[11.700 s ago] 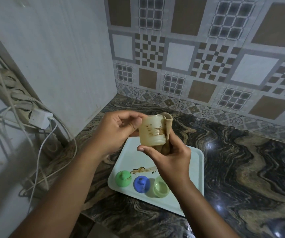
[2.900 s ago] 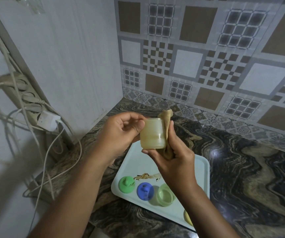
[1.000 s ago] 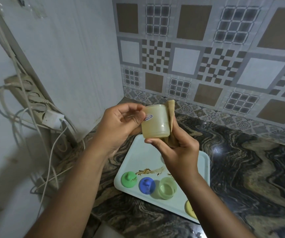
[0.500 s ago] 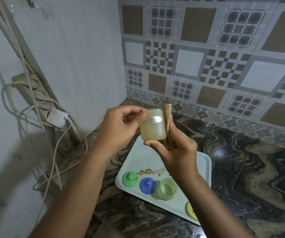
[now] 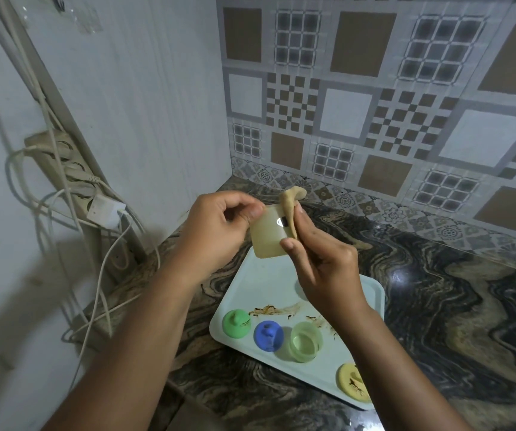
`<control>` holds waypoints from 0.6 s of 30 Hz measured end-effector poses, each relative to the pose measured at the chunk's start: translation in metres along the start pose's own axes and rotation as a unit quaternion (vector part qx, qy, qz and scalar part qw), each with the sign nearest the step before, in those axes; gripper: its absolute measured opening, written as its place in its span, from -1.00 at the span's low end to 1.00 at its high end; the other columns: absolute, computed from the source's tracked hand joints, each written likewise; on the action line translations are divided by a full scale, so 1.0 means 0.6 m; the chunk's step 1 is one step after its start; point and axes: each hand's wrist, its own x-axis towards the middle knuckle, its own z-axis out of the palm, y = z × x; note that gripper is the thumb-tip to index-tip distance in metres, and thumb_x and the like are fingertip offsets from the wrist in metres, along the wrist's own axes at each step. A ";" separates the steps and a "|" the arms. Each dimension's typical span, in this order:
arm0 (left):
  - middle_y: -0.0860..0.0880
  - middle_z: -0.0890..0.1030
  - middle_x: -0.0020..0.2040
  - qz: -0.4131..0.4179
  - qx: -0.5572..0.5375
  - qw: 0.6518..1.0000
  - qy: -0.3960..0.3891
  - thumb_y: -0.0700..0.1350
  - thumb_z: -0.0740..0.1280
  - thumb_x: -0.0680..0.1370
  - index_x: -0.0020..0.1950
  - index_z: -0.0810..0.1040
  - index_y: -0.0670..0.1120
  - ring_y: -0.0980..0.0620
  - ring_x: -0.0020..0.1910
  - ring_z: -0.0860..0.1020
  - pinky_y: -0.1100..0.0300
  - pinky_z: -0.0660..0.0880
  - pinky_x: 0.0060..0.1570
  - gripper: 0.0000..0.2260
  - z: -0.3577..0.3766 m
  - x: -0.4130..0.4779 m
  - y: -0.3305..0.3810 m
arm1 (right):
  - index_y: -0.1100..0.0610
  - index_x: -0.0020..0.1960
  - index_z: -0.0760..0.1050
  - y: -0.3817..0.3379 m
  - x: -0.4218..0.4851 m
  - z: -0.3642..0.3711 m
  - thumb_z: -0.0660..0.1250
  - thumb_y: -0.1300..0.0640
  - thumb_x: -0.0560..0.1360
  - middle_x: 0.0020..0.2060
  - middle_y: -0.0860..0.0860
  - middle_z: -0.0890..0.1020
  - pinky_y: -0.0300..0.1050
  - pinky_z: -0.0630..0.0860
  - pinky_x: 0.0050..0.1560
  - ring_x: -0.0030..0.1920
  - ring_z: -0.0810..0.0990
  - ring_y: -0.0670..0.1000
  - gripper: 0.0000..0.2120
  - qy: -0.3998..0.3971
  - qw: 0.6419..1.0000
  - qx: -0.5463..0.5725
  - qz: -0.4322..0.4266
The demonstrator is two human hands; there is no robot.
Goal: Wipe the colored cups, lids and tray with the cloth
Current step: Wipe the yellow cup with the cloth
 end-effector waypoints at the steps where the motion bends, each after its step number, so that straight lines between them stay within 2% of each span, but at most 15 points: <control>1: 0.22 0.68 -0.22 0.001 0.005 1.000 0.011 -0.15 0.42 0.55 -0.18 0.64 0.19 0.23 -0.17 0.62 0.27 0.52 -0.09 -0.77 0.002 0.000 0.001 | 0.31 0.38 0.49 0.002 0.000 0.002 0.33 0.05 0.61 0.34 0.16 0.55 -0.14 0.50 0.36 0.41 0.49 -0.01 -0.55 0.011 1.000 0.001 0.001; 4: 0.19 0.67 -0.19 0.000 0.005 0.998 0.066 -0.16 0.40 0.56 -0.16 0.62 0.16 0.26 -0.20 0.62 0.39 0.49 -0.15 -0.78 -0.001 0.005 0.000 | 0.33 0.29 0.56 0.008 -0.011 0.009 0.35 0.15 0.59 0.25 0.17 0.61 -0.17 0.55 0.29 0.36 0.54 -0.01 -0.65 0.035 0.999 -0.009 -0.016; 7: 0.03 0.69 -0.18 -0.003 0.011 0.994 0.111 -0.15 0.40 0.57 -0.11 0.65 0.07 0.02 -0.26 0.61 0.35 0.52 -0.33 -0.87 -0.011 0.013 -0.006 | 0.31 0.23 0.62 0.017 -0.041 0.019 0.40 0.19 0.58 0.17 0.16 0.67 -0.17 0.59 0.22 0.32 0.57 -0.02 -0.73 0.005 0.999 -0.018 -0.026; 8: 0.02 0.69 -0.17 0.003 0.021 0.993 0.116 -0.15 0.40 0.56 -0.09 0.66 0.04 0.01 -0.25 0.61 0.36 0.52 -0.31 -0.90 -0.013 0.016 -0.010 | 0.29 0.21 0.64 0.022 -0.051 0.023 0.41 0.21 0.58 0.15 0.13 0.69 -0.17 0.60 0.21 0.32 0.58 -0.04 -0.75 -0.010 1.000 -0.017 -0.021; 10: 0.05 0.69 -0.12 0.011 0.045 0.992 0.117 -0.15 0.41 0.55 -0.08 0.66 0.00 0.14 -0.21 0.60 0.47 0.48 -0.26 -0.93 -0.012 0.020 -0.023 | 0.28 0.20 0.65 0.034 -0.069 0.031 0.40 0.22 0.57 0.12 0.08 0.70 -0.19 0.60 0.19 0.33 0.57 -0.08 -0.76 -0.025 1.000 -0.009 0.001; 14: 0.08 0.66 -0.09 0.017 0.084 0.987 0.134 -0.16 0.42 0.54 -0.07 0.69 -0.04 0.40 -0.14 0.54 0.55 0.37 -0.18 -0.95 -0.012 0.017 -0.073 | 0.25 0.21 0.64 0.061 -0.077 0.035 0.39 0.20 0.56 0.14 -0.07 0.64 -0.15 0.63 0.14 0.25 0.62 -0.09 -0.74 0.011 0.997 -0.021 0.073; 16: 0.08 0.66 -0.09 0.021 0.116 0.983 0.140 -0.17 0.42 0.54 -0.05 0.70 -0.08 0.38 -0.12 0.55 0.52 0.38 -0.12 -0.94 -0.016 0.012 -0.108 | 0.24 0.22 0.65 0.076 -0.072 0.038 0.39 0.19 0.56 0.08 -0.12 0.66 -0.14 0.64 0.08 0.14 0.68 -0.06 -0.74 0.022 0.993 -0.037 0.114; 18: 0.03 0.67 -0.08 0.011 0.140 0.980 0.141 -0.18 0.42 0.53 -0.05 0.71 -0.11 0.25 -0.12 0.58 0.37 0.48 -0.04 -0.93 -0.020 0.004 -0.144 | 0.25 0.24 0.63 0.095 -0.067 0.049 0.40 0.16 0.57 0.07 0.01 0.71 -0.18 0.62 0.07 0.09 0.69 -0.11 -0.72 0.015 0.988 -0.046 0.144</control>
